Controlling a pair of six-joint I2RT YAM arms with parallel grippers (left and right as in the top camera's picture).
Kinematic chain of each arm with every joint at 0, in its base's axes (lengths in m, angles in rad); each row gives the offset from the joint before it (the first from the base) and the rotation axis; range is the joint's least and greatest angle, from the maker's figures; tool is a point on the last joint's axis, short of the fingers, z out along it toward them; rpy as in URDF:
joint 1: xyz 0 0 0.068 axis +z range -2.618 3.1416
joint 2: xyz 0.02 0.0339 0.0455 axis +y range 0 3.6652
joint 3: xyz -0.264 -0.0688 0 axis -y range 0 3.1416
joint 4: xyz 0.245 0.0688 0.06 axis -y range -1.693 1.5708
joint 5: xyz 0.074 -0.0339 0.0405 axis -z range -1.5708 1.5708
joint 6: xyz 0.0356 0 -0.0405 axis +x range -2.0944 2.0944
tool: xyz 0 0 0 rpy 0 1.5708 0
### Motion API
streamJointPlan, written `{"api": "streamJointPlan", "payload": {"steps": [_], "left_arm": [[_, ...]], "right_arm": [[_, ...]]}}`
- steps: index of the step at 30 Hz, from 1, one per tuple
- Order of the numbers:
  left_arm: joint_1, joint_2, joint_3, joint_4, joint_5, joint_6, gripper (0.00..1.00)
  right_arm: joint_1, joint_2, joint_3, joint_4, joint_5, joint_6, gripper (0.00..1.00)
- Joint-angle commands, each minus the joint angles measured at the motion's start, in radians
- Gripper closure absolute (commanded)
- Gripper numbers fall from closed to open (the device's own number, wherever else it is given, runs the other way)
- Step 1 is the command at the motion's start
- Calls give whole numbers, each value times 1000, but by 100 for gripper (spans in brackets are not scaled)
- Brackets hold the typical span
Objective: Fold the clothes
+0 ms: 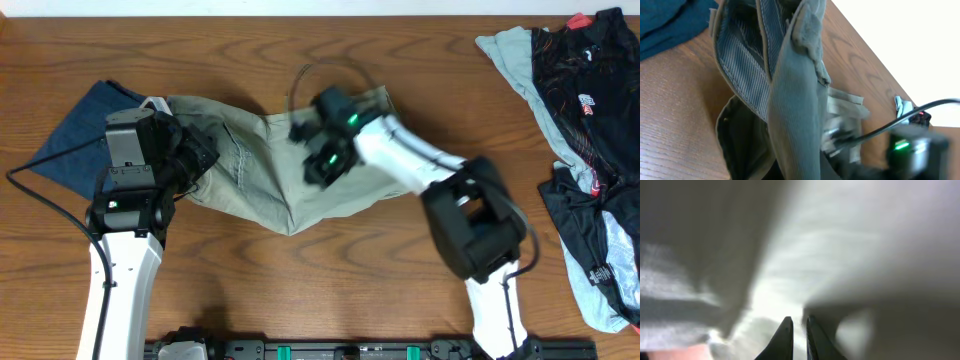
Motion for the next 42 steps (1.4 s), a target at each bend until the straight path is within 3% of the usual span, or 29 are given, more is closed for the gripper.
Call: {"api": "streamJointPlan", "payload": {"steps": [1,9,17,22,33,42], "left_arm": [[3,-8,43,6,-43,22,94],[3,-4,43,5,-61,24,94],[-20,12,43,6,-56,20,94],[-74,18,43,27,-55,-15,94],[-262,40,43,216,-57,-244,94],[-373,146,43,300,-56,-292,94]], "right_arm": [[-117,-80,69,-42,102,11,88],[-303,-69,47,-193,272,11,86],[-375,-65,-111,-148,297,24,87],[-368,-65,-211,-102,296,37,90],[-281,-65,-270,-87,272,99,92],[-185,-65,-270,-85,267,119,92]]}}
